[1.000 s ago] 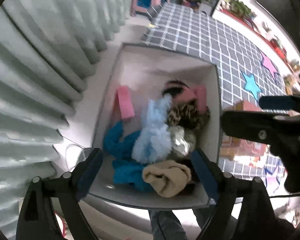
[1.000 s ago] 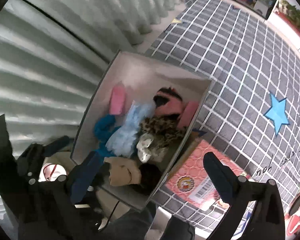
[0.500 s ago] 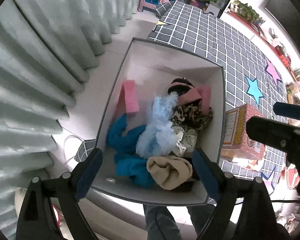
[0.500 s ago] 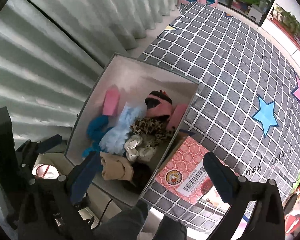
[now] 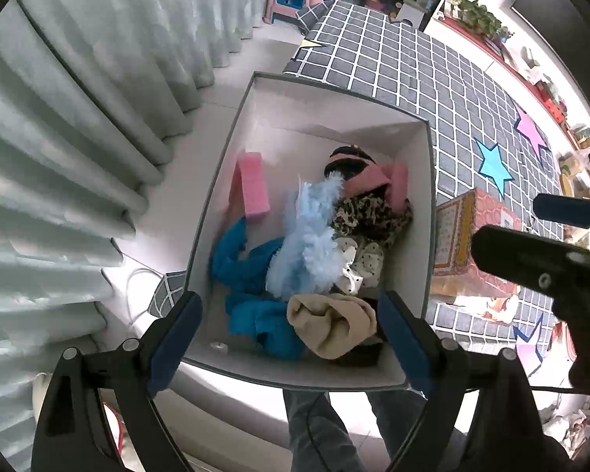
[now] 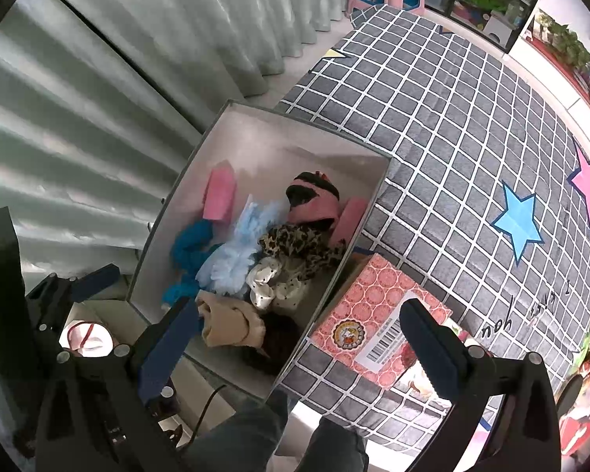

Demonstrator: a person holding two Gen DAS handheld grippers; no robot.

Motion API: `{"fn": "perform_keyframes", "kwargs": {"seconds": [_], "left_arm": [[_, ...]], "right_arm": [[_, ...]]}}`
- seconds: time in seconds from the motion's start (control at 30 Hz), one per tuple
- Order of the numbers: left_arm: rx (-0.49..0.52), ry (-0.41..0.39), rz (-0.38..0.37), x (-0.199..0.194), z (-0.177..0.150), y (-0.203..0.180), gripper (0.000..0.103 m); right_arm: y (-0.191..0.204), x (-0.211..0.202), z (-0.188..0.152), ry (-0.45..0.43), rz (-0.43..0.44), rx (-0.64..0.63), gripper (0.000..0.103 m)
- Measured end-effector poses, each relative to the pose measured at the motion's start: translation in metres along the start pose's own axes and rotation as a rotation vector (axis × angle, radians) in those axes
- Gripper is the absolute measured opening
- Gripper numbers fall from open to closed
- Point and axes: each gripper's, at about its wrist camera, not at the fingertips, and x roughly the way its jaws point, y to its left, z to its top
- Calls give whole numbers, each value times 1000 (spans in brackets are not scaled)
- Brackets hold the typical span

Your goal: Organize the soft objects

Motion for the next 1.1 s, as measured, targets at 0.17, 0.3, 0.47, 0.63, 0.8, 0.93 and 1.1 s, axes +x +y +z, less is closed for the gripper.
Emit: {"fn": "perform_keyframes", "kwargs": {"seconds": [0.17, 0.3, 0.47, 0.63, 0.8, 0.93, 1.1], "left_arm": [[10, -3, 1, -2, -2, -1, 93], [23, 0, 1, -2, -3, -2, 93], [32, -3, 6, -4, -4, -3, 93], [29, -1, 7, -4, -4, -2, 93], [31, 7, -1, -4, -5, -1, 93], [30, 8, -4, -4, -5, -1, 93], [14, 0, 1, -4, -6, 2, 93]], "right_arm": [[1, -1, -1, 3, -5, 1, 103], [2, -1, -5, 3, -4, 6, 103], [3, -2, -8, 4, -4, 12, 103], [3, -2, -9, 3, -4, 15, 103], [3, -2, -10, 1, -6, 19, 103], [4, -3, -11, -1, -8, 23, 103], [5, -4, -12, -1, -9, 22, 103]]}}
